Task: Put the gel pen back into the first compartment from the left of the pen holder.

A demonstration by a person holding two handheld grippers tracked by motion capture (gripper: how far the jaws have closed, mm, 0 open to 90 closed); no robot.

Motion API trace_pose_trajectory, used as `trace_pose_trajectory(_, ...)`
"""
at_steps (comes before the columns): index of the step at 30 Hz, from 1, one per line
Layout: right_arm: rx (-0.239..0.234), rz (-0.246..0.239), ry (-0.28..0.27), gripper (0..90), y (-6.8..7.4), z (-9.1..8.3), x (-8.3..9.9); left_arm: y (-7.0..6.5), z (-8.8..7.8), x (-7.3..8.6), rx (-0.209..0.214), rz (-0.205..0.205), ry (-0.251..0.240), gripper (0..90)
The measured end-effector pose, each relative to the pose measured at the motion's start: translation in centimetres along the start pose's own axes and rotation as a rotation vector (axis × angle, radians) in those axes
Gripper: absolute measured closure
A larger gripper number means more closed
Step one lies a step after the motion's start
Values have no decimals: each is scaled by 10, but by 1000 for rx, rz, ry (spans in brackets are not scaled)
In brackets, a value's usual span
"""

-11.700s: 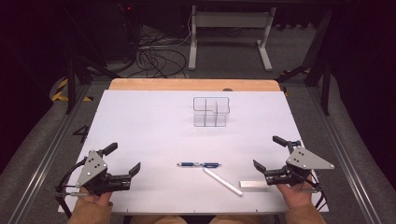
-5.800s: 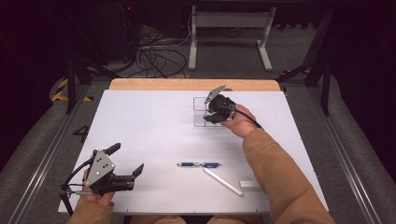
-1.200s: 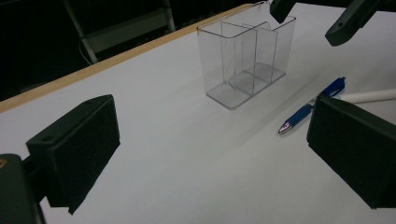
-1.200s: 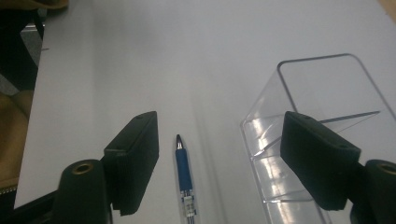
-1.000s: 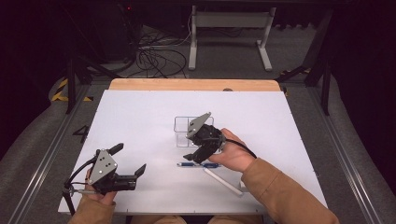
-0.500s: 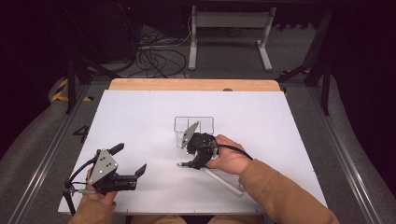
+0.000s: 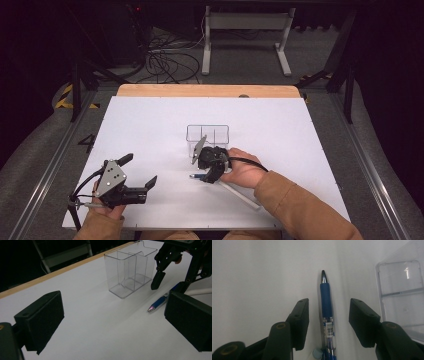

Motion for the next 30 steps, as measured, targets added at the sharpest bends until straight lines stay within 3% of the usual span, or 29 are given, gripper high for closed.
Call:
trace_pose_trajectory(7, 2, -35, 38, 593, 0, 9, 1, 0, 0, 0, -1, 0, -1, 34)
trace_pose_trajectory(17, 13, -89, 78, 771, 3, 16, 1, 0, 0, 0, 1, -1, 0, 34)
trace_pose_trajectory(30, 23, -117, 91, 790, 5, 15, 1, 0, 0, 0, 0, 1, -2, 34)
Point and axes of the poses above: each handheld gripper's, and its own axes: z roughly forward along the jaws, x roughly out of its underside, y roughly to its left, the point moved 2 cm from there along z, roughly forward along the jaws, and after that the axes turned 6 degrees about -z, right-handed, at the moved point
